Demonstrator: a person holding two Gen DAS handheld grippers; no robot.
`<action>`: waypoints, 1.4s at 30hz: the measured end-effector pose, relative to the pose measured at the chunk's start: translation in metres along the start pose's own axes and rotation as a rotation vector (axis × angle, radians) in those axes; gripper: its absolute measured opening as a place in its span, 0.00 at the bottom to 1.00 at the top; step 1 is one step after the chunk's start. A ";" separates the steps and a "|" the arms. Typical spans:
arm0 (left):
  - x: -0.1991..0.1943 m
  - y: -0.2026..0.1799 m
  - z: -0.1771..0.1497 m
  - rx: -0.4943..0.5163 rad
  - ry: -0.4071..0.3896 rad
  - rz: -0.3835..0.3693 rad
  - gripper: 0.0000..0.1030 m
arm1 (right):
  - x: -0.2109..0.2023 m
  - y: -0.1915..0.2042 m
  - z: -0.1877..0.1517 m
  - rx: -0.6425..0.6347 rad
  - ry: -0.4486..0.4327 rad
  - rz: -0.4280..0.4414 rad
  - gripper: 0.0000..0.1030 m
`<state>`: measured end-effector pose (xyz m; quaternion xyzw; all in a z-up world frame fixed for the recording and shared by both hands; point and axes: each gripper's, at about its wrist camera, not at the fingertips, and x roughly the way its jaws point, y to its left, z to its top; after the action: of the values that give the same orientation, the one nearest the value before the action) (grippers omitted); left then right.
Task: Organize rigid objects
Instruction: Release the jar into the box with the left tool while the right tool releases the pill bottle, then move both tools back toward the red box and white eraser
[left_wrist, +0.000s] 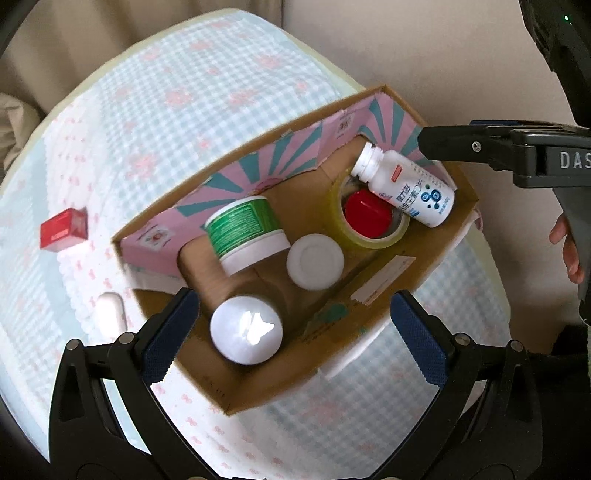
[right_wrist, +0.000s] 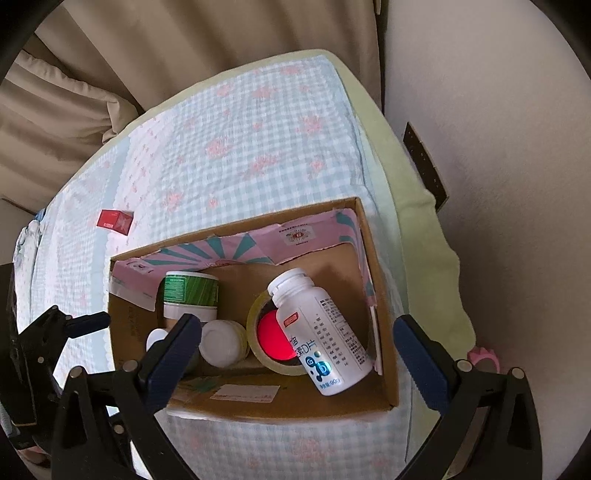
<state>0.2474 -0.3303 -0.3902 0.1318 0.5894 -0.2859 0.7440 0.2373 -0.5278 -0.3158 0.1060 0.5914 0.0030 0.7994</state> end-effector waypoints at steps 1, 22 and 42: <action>-0.009 0.003 0.003 -0.006 -0.005 0.000 1.00 | -0.003 0.002 0.000 -0.002 -0.002 -0.005 1.00; -0.212 0.091 -0.086 -0.055 -0.273 0.077 1.00 | -0.157 0.157 -0.041 -0.115 -0.211 -0.050 1.00; -0.280 0.273 -0.153 0.003 -0.329 0.110 1.00 | -0.141 0.341 -0.109 -0.027 -0.247 -0.103 1.00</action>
<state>0.2438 0.0459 -0.2034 0.1165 0.4513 -0.2630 0.8448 0.1328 -0.1949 -0.1538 0.0642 0.4929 -0.0433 0.8666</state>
